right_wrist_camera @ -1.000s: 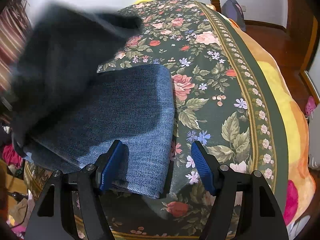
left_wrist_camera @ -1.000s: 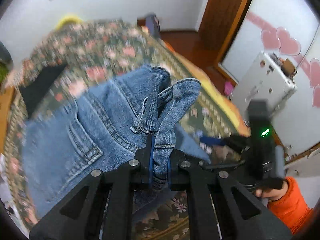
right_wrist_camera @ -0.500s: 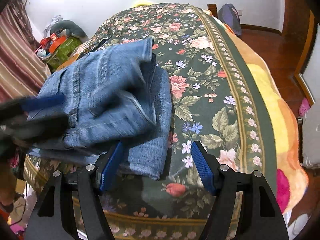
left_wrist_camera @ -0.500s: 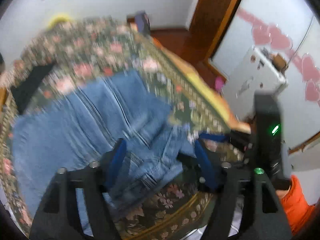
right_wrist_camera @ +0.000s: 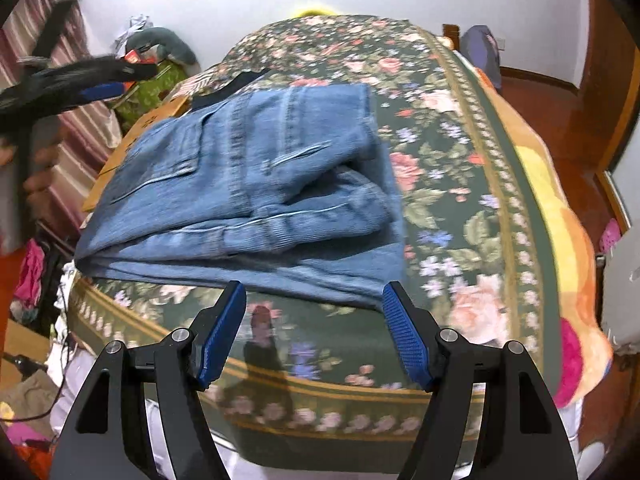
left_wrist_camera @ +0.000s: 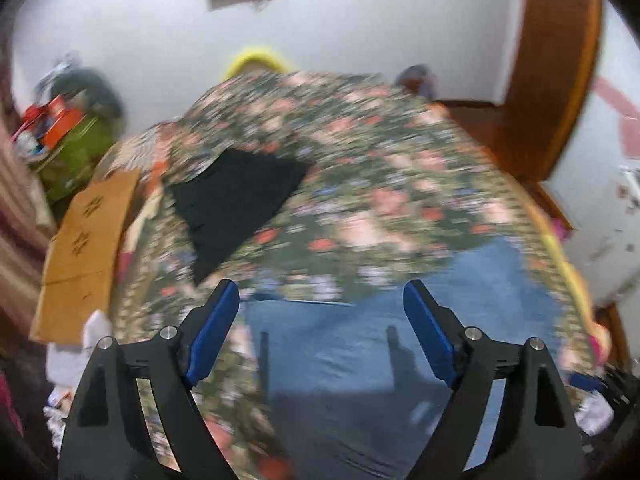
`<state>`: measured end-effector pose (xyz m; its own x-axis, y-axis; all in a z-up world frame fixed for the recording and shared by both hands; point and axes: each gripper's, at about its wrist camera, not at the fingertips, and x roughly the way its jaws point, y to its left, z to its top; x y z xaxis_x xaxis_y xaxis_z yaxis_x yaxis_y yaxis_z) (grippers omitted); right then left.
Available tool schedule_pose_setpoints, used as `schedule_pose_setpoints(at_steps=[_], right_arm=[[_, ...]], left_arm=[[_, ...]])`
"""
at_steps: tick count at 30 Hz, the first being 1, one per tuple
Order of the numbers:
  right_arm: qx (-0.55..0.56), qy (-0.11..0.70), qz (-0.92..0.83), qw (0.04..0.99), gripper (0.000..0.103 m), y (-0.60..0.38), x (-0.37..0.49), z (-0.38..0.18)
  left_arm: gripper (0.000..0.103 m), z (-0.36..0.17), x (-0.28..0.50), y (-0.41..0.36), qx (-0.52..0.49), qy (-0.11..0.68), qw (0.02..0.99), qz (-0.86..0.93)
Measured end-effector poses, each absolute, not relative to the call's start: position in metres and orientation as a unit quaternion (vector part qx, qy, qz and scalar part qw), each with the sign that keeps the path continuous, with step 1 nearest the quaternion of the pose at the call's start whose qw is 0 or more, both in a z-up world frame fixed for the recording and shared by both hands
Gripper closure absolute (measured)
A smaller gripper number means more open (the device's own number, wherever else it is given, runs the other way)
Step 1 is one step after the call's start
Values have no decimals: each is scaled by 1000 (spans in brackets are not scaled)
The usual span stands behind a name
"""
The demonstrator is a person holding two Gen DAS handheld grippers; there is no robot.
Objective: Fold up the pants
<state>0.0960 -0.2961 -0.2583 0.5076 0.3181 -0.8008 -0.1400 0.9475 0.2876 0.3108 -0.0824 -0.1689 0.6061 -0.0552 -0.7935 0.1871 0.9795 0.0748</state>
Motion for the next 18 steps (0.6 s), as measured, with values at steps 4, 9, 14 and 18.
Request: schedule_pose_setpoints(at_steps=[4, 9, 14, 18], right_arm=[[95, 491, 147, 853, 34, -276, 100, -267], [89, 487, 134, 858, 25, -264, 111, -266], [72, 494, 132, 857, 25, -262, 133, -264], [66, 495, 121, 858, 26, -268, 162, -269]], left_arm=[[19, -211, 350, -50, 81, 479, 874, -35], [19, -262, 385, -33, 99, 524, 844, -47], [18, -272, 380, -18, 95, 521, 843, -89], [18, -274, 364, 5, 79, 528, 839, -107]])
